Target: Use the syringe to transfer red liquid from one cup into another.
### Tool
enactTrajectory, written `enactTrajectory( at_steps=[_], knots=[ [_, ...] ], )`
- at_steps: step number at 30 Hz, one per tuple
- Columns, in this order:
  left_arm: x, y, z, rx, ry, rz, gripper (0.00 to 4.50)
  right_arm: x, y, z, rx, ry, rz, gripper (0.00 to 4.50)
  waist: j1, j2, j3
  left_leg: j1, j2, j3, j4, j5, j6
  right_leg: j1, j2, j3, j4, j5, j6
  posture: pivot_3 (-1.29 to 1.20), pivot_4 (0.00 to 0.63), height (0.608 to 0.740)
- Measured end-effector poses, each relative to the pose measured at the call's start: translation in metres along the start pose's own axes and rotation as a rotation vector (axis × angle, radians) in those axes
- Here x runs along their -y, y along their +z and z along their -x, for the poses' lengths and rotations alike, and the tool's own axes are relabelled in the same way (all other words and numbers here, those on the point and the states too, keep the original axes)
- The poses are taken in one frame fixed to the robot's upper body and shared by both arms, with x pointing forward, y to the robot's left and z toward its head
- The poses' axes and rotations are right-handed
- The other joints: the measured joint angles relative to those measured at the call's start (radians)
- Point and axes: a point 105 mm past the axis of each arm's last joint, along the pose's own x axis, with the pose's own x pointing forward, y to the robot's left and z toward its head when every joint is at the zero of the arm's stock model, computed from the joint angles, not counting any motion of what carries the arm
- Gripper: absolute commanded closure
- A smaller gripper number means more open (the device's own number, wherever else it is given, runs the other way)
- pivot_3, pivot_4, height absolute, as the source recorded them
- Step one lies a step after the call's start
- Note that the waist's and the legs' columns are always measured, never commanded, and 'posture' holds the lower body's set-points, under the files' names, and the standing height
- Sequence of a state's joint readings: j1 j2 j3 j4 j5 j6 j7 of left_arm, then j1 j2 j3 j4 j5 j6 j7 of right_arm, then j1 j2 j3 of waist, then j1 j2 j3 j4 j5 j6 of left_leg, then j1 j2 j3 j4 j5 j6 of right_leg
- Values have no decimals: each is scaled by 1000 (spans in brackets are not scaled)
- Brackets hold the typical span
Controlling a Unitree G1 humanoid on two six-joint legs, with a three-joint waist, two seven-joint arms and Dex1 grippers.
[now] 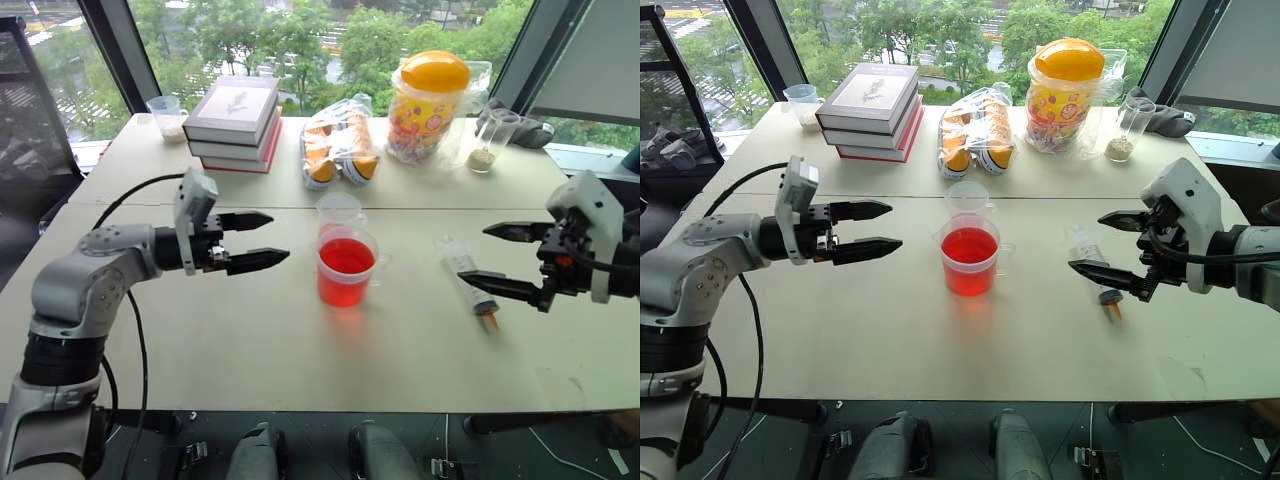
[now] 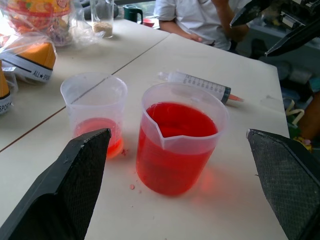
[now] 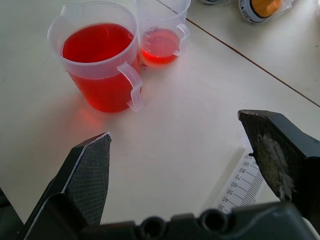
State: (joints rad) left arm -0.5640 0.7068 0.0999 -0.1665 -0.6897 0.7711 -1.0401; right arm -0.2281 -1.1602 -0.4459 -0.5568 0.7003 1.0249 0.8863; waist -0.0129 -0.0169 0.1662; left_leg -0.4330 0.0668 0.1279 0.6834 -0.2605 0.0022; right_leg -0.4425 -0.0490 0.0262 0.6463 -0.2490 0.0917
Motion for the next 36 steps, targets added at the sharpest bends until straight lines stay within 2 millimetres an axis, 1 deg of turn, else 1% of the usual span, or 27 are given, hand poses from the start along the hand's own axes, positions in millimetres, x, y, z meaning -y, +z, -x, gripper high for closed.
enactTrajectory(
  at_steps=[5,10,17,20,23,27,30,33,36],
  knots=[
    [0,0,-3,12,-8,11,0,-1,-5,0,-13,-1,-11,31,0,0,0,0,0,0,0,0,0,0,0,0,0,0,0,0,150,740],
    [2,12,-7,43,-32,-8,0,0,-4,3,-9,-17,-9,31,0,0,0,0,0,0,0,0,0,0,0,0,0,0,0,0,150,740],
    [-2,9,-10,53,-30,15,0,4,-10,5,-32,-51,-23,31,0,0,0,0,0,0,0,0,0,1,0,0,0,0,0,0,150,740],
    [-1,13,-14,69,-44,0,0,15,-14,9,-71,-88,-32,31,0,0,0,0,0,0,0,0,0,1,0,0,0,0,0,0,150,740],
    [-2,10,-18,66,-56,14,0,29,-16,11,-94,-126,-69,31,-1,0,0,1,0,0,0,0,0,1,0,0,0,0,0,0,150,740],
    [0,4,-24,56,-85,30,0,43,-23,3,-149,-140,-176,31,-6,0,0,1,0,0,0,0,0,0,0,1,0,0,0,0,150,740],
    [0,10,-25,60,-96,5,0,53,-28,-7,-210,-146,-286,31,-6,0,0,2,0,0,0,0,0,0,0,2,0,0,0,0,150,740],
    [-2,10,-26,53,-95,-11,0,55,-35,-20,-275,-133,-385,31,-5,0,0,2,0,0,-1,0,0,0,0,2,0,0,-1,0,150,740],
    [-1,9,-27,48,-96,-11,0,53,-52,-32,-373,-116,-439,31,-2,0,0,1,0,1,-1,0,1,-1,0,2,0,0,-1,0,150,740]
  ],
)
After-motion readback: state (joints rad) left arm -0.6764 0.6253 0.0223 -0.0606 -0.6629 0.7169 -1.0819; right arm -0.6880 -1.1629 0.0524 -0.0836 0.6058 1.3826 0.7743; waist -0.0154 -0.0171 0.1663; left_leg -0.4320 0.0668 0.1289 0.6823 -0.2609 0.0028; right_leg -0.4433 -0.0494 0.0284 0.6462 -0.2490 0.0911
